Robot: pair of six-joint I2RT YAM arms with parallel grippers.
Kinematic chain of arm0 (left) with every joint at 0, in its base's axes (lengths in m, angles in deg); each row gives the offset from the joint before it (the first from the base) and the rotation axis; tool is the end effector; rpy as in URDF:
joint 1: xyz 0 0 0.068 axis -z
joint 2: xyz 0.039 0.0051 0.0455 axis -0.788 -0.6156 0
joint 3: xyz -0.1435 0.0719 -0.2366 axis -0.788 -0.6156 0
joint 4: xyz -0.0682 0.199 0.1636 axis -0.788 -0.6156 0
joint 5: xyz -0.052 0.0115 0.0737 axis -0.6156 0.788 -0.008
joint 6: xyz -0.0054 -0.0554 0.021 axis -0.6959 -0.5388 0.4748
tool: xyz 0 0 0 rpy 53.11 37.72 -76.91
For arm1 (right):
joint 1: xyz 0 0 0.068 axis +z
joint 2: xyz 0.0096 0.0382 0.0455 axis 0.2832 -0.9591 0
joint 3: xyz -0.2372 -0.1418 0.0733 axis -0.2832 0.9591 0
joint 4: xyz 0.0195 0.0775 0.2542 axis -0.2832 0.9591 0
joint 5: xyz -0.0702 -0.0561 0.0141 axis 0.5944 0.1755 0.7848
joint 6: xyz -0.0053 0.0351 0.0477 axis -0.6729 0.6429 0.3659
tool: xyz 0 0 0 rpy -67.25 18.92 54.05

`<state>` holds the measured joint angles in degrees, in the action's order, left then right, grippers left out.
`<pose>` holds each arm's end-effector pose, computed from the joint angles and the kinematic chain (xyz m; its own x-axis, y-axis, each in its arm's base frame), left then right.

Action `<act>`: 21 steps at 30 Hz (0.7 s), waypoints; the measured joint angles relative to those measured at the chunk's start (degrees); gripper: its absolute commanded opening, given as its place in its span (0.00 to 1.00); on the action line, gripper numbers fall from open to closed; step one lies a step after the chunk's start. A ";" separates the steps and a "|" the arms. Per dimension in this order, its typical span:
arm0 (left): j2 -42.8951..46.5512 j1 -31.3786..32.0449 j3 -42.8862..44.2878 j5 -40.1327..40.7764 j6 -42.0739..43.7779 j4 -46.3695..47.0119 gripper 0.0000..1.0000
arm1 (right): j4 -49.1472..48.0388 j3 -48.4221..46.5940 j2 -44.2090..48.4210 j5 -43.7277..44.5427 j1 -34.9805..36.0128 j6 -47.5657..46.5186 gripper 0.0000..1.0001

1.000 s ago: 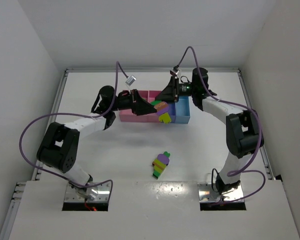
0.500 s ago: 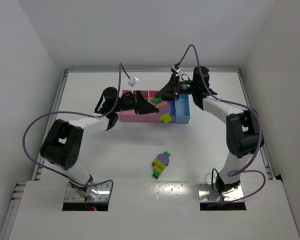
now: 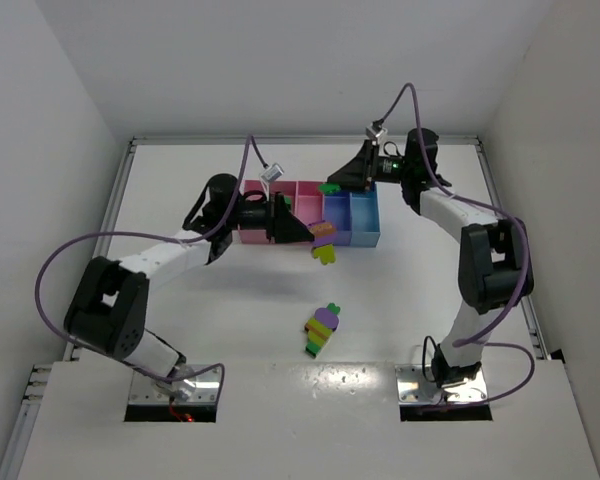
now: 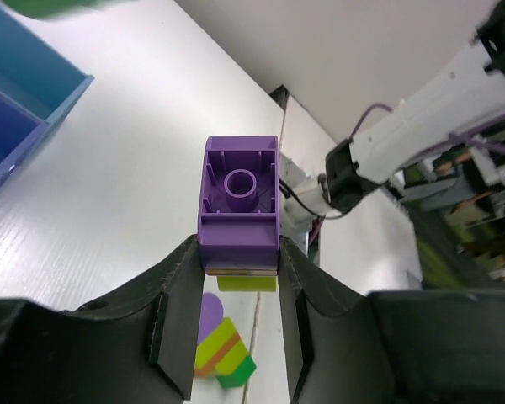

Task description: Sort the legos into containers by color

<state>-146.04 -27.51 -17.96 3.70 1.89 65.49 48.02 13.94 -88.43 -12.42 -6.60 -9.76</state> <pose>0.2945 -0.1748 0.2747 -0.7605 -0.0487 -0.6476 0.6369 0.1386 -0.7584 0.4032 0.1105 0.2751 -0.9466 0.2151 -0.2402 -0.2198 0.1142 0.9688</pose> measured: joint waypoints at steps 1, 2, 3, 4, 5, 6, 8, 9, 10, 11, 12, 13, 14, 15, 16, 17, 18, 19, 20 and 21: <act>2.05 0.00 0.00 -0.17 2.82 -3.13 0.07 | 1.73 -0.59 -0.28 0.31 -0.57 -1.53 0.00; 3.21 0.02 0.00 -0.42 5.18 -5.60 0.07 | 4.15 -2.01 -1.03 0.81 -0.90 -4.17 0.00; 6.34 0.00 -0.02 -0.33 7.76 -8.31 0.07 | 7.87 -4.66 -2.27 1.88 -0.85 -7.19 0.00; 8.39 -0.07 0.00 -0.35 9.73 -10.64 0.07 | 11.02 -7.43 -3.76 2.91 -0.44 -9.88 0.00; 10.27 -0.20 -0.04 -0.17 11.61 -12.46 0.07 | 14.21 -10.91 -5.62 4.33 0.20 -12.76 0.00; 12.09 -0.28 -0.13 0.02 13.35 -14.12 0.07 | 16.55 -13.66 -7.21 5.75 0.94 -15.10 0.00; 15.23 -0.70 -0.68 0.55 15.87 -17.03 0.07 | 21.68 -18.95 -10.45 8.39 2.84 -19.52 0.00; 16.74 -1.03 -1.14 0.87 17.03 -18.43 0.07 | 23.67 -21.62 -12.26 9.66 3.80 -21.59 0.00; 18.03 -1.49 -1.55 1.18 18.14 -19.85 0.07 | 25.83 -24.24 -14.32 11.06 5.03 -23.63 0.00; 18.95 -1.90 -1.97 1.62 18.93 -20.94 0.07 | 27.43 -26.03 -15.78 12.13 5.99 -25.05 0.00; 19.87 -2.54 -2.36 1.97 19.80 -22.34 0.07 | 28.81 -27.67 -17.42 13.20 6.97 -26.38 0.00; 20.59 -3.26 -2.62 2.43 20.57 -23.71 0.07 | 29.99 -29.00 -18.88 14.12 7.74 -27.52 0.00; 21.07 -4.02 -2.84 2.80 21.20 -24.61 0.07 | 31.47 -30.42 -20.46 14.86 8.52 -28.55 0.00; 21.59 -4.90 -3.10 3.37 21.64 -25.57 0.07 | 32.13 -31.39 -21.79 15.41 9.27 -29.46 0.00; 22.05 -5.70 -3.34 3.82 21.94 -26.36 0.07 | 32.89 -32.00 -23.04 16.00 9.97 -30.40 0.03; 22.47 -6.62 -3.69 4.35 22.14 -26.88 0.07 | 33.83 -32.46 -24.17 16.52 10.60 -31.30 0.13; 22.91 -7.52 -4.07 4.81 22.27 -27.17 0.07 | 34.60 -32.81 -25.27 16.96 11.15 -32.06 0.25; 23.32 -8.52 -4.48 5.22 22.29 -27.56 0.07 | 35.47 -33.00 -26.21 17.49 11.61 -32.79 0.44; 23.65 -9.55 -4.76 5.51 22.25 -27.89 0.07 | 36.26 -33.16 -26.91 17.90 11.93 -33.20 0.53; 23.93 -10.78 -5.05 5.77 22.12 -28.22 0.07 | 37.11 -33.62 -27.78 18.29 12.26 -33.73 0.64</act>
<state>-122.11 -38.29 -23.01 9.47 24.01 37.27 85.13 -19.67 -116.21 5.88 5.66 -43.48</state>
